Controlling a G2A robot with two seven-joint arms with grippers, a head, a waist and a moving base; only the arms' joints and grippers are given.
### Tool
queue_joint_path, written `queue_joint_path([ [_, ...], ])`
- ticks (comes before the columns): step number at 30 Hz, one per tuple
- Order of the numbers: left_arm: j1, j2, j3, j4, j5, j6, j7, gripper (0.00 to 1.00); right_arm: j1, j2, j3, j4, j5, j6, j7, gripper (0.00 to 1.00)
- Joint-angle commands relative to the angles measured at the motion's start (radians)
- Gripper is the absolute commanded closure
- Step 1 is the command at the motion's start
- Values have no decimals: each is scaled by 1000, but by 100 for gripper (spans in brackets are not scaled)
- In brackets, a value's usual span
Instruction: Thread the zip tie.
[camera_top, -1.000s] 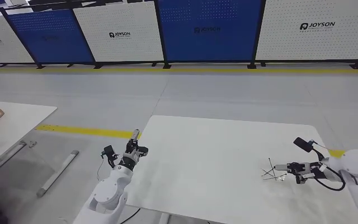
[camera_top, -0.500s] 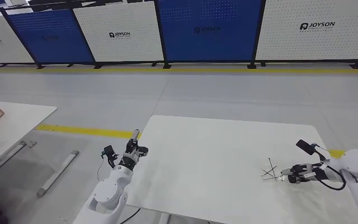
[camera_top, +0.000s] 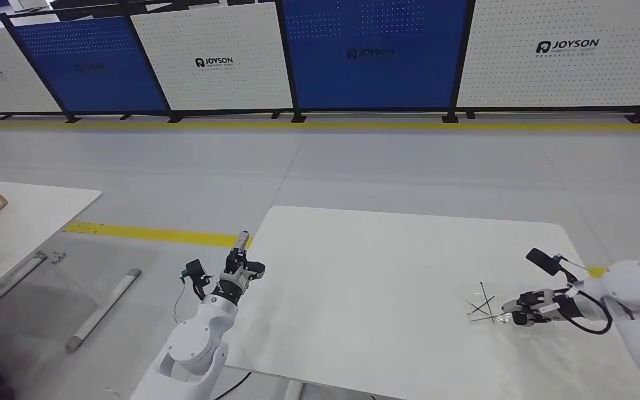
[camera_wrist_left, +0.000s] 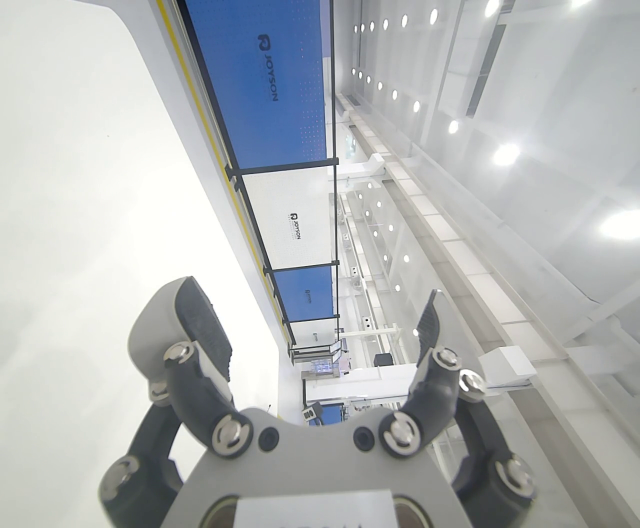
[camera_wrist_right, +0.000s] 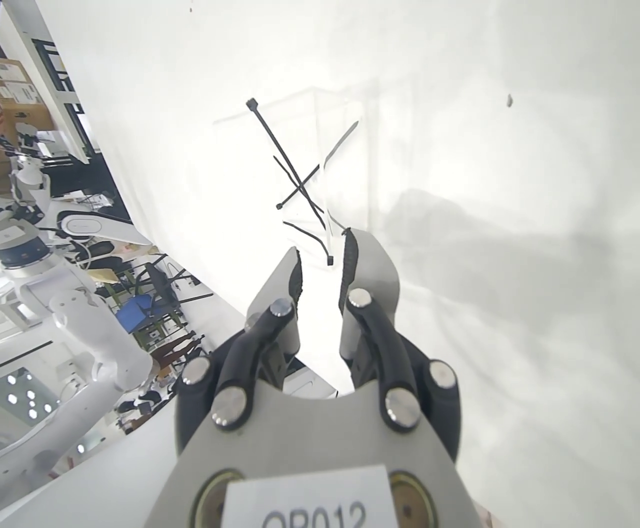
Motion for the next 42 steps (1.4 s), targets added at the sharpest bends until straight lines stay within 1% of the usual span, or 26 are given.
queue_joint_path([
  [1, 0, 0, 0, 0, 0, 0, 0, 0, 6, -2, -6, 10, 4, -2, 0, 81],
  [3, 0, 0, 0, 0, 0, 0, 0, 0, 12, -3, -13, 18, 7, -5, 0, 84],
  [5, 0, 0, 0, 0, 0, 0, 0, 0, 18, -4, -22, 25, 6, -4, 0, 91],
  [6, 0, 0, 0, 0, 0, 0, 0, 0, 21, -5, -25, 27, 7, -5, 0, 91],
  [7, 0, 0, 0, 0, 0, 0, 0, 0, 23, -5, -28, 30, 7, -5, 0, 94],
  [8, 0, 0, 0, 0, 0, 0, 0, 0, 27, -6, -30, 34, 7, -4, 0, 100],
  [15, 0, 0, 0, 0, 0, 0, 0, 0, 31, -2, -23, 46, 13, -17, -2, 100],
  [18, 0, 0, 0, 0, 0, 0, 0, 0, 23, 4, -11, 36, 18, -29, -4, 100],
  [21, 0, 0, 0, 0, 0, 0, 0, 0, 9, 13, 7, 15, 17, -28, -14, 100],
  [24, 0, 0, 0, 0, 0, 0, 0, 0, -17, 27, 41, -20, 23, -26, -30, 100],
  [27, 0, 0, 0, 0, 0, 0, 0, 0, -67, 49, 102, -70, 51, -41, -57, 100],
  [30, 0, 0, 0, 0, 0, 0, 0, 0, -153, 78, 193, -137, 104, -84, -89, 100],
  [32, 0, 0, 0, 0, 0, 0, 0, 0, -226, 98, 259, -192, 158, -130, -80, 100],
  [42, 0, 0, 0, 0, 0, 0, 0, 0, -226, 98, 259, -192, 158, -130, -80, 100],
])
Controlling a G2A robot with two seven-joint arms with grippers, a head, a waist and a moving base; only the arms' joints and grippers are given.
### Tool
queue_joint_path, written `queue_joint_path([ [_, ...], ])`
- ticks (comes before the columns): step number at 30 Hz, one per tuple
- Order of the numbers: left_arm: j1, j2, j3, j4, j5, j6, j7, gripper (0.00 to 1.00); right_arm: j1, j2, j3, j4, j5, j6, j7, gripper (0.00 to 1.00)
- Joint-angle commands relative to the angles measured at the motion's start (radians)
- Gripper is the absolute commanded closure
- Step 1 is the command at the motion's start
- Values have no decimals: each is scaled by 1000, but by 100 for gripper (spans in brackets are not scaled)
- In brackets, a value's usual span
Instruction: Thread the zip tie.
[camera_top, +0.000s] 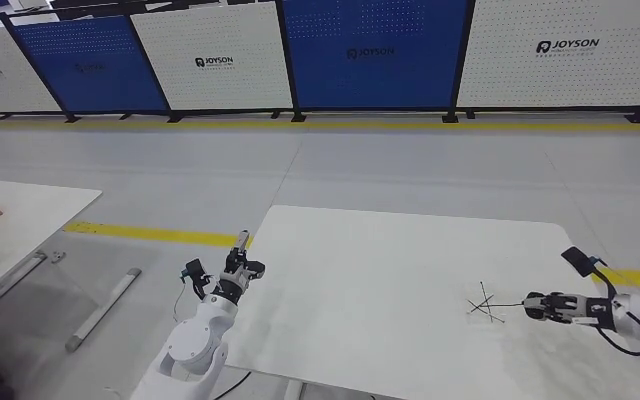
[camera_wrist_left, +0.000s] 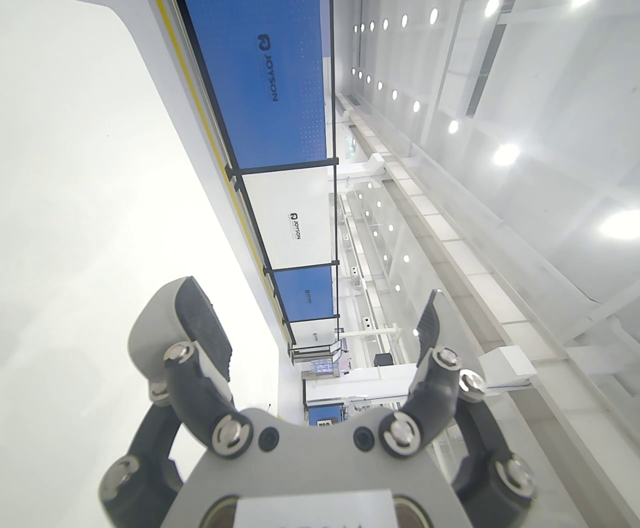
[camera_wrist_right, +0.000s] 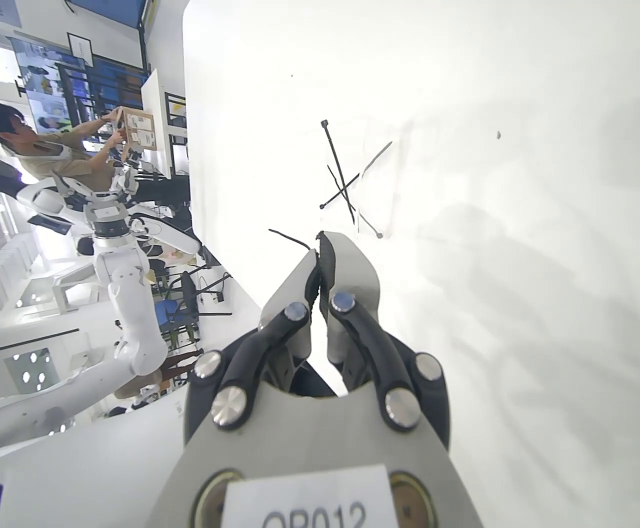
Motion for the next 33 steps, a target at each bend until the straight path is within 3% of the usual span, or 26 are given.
queue_joint_path([
  [1, 0, 0, 0, 0, 0, 0, 0, 0, 0, 0, 0, 0, 0, 0, 0, 100],
  [9, 0, 0, 0, 0, 0, 0, 0, 0, -20, -1, 0, -22, 1, -3, -46, 100],
  [15, 0, 0, 0, 0, 0, 0, 0, 0, -73, 10, 70, -42, 102, -131, -99, 100],
  [17, 0, 0, 0, 0, 0, 0, 0, 0, -113, 13, 100, -81, 163, -207, -110, 100],
  [22, 0, 0, 0, 0, 0, 0, 0, 0, -207, 15, 119, -252, 170, -207, -140, 100],
  [33, 0, 0, 0, 0, 0, 0, 0, 0, -212, 14, 116, -261, 174, -207, -133, 100],
])
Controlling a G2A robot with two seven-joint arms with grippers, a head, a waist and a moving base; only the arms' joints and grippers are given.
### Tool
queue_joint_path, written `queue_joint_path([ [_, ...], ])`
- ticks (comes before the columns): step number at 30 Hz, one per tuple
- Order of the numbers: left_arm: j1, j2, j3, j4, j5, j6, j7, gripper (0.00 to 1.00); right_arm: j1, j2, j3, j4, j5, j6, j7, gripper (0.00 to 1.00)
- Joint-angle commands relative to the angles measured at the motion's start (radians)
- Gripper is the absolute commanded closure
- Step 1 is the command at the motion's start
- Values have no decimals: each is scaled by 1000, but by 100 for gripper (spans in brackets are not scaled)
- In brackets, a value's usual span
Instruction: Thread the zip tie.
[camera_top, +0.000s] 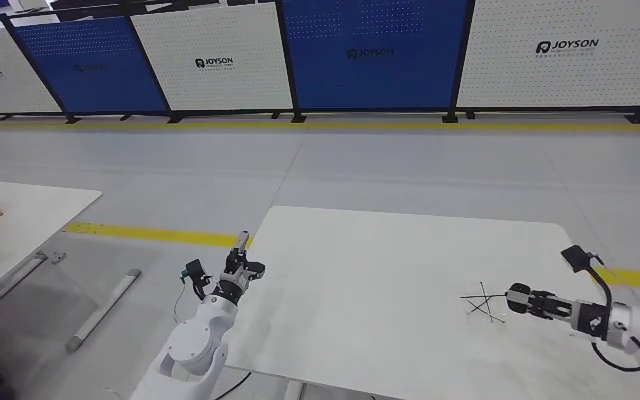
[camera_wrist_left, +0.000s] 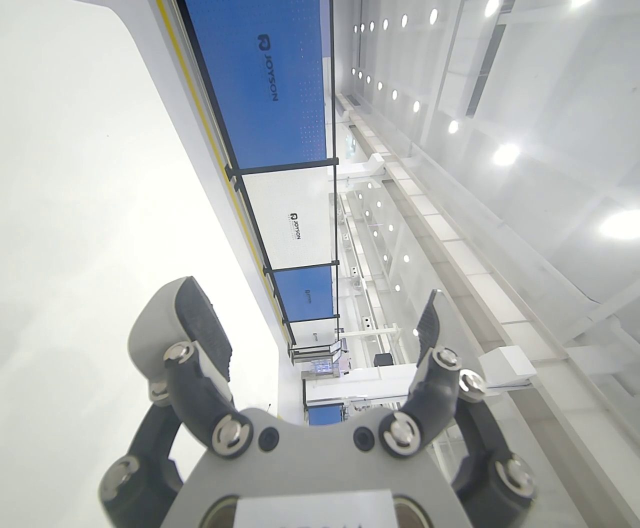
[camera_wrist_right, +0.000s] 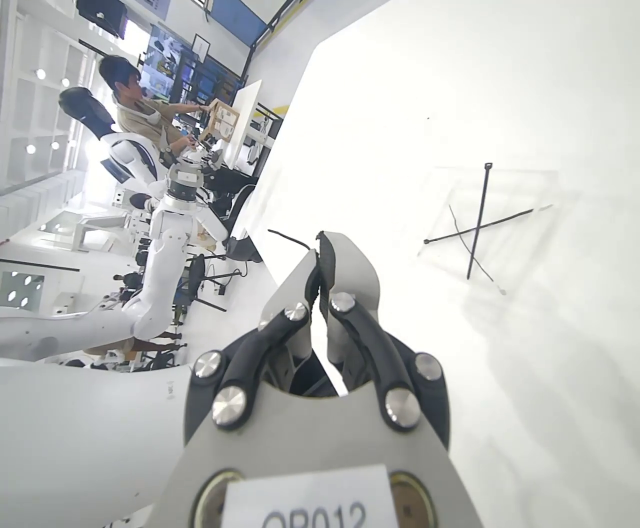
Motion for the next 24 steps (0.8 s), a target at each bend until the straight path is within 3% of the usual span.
queue_joint_path([
  [1, 0, 0, 0, 0, 0, 0, 0, 0, 0, 0, 0, 0, 0, 0, 0, 100],
  [3, 0, 0, 0, 0, 0, 0, 0, 0, 0, 0, 0, 0, 0, 0, 0, 100],
  [7, 0, 0, 0, 0, 0, 0, 0, 0, -39, -6, -17, -67, -62, 0, -118, 100],
  [11, 0, 0, 0, 0, 0, 0, 0, 0, -137, -2, 9, -287, -234, 0, -298, 100],
  [15, 0, 0, 0, 0, 0, 0, 0, 0, -230, 6, 14, -426, -420, 0, -455, 100],
  [24, 0, 0, 0, 0, 0, 0, 0, 0, -235, 8, -11, -418, -447, 0, -466, 100],
])
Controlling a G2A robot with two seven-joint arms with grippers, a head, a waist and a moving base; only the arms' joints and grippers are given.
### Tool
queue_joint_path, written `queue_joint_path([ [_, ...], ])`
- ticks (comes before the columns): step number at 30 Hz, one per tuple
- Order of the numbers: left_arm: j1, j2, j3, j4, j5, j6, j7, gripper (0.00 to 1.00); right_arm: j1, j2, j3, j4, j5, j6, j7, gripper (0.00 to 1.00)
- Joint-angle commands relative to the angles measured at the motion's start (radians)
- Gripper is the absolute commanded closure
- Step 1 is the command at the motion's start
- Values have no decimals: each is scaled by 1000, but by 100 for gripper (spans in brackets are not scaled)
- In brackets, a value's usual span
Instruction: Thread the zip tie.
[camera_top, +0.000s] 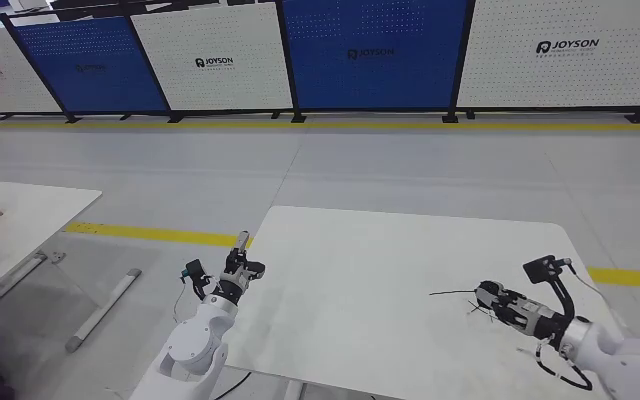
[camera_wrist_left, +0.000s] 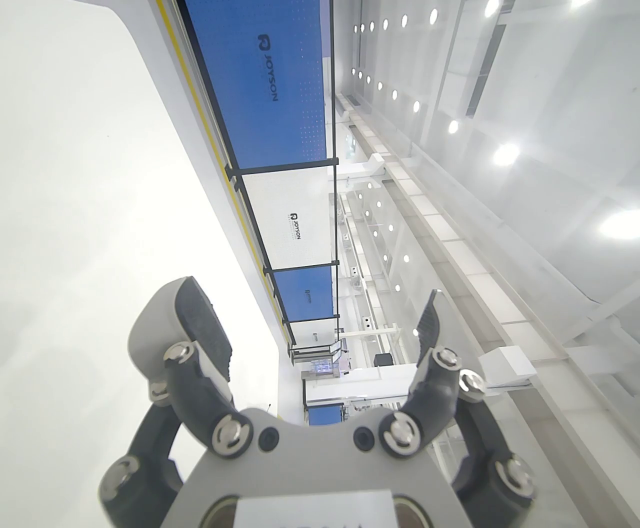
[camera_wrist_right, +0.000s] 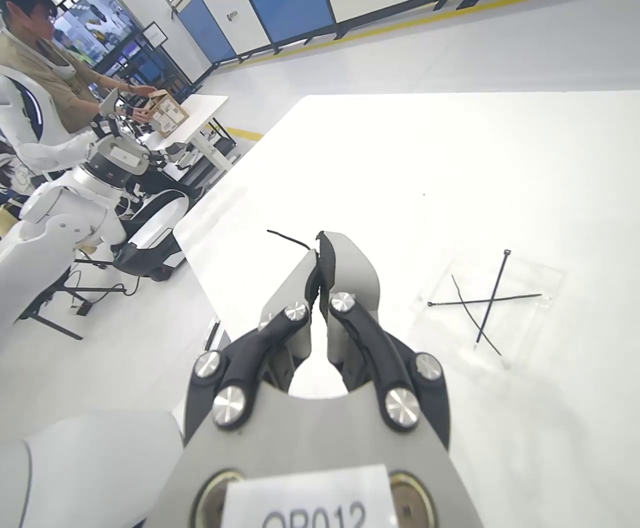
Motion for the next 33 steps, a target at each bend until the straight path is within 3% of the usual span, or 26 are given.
queue_joint_path([
  [1, 0, 0, 0, 0, 0, 0, 0, 0, 0, 0, 0, 0, 0, 0, 0, 100],
  [8, 0, 0, 0, 0, 0, 0, 0, 0, -1, -2, -6, -4, 4, 0, -10, 100],
  [14, 0, 0, 0, 0, 0, 0, 0, 0, 52, 3, -19, -6, 92, 0, 18, 100],
  [21, 0, 0, 0, 0, 0, 0, 0, 0, 131, 19, -33, 5, 216, 0, 142, 100],
  [25, 0, 0, 0, 0, 0, 0, 0, 0, 179, 18, -73, 72, 277, 0, 216, 100],
  [33, 0, 0, 0, 0, 0, 0, 0, 0, 179, 18, -73, 72, 277, 0, 216, 100],
])
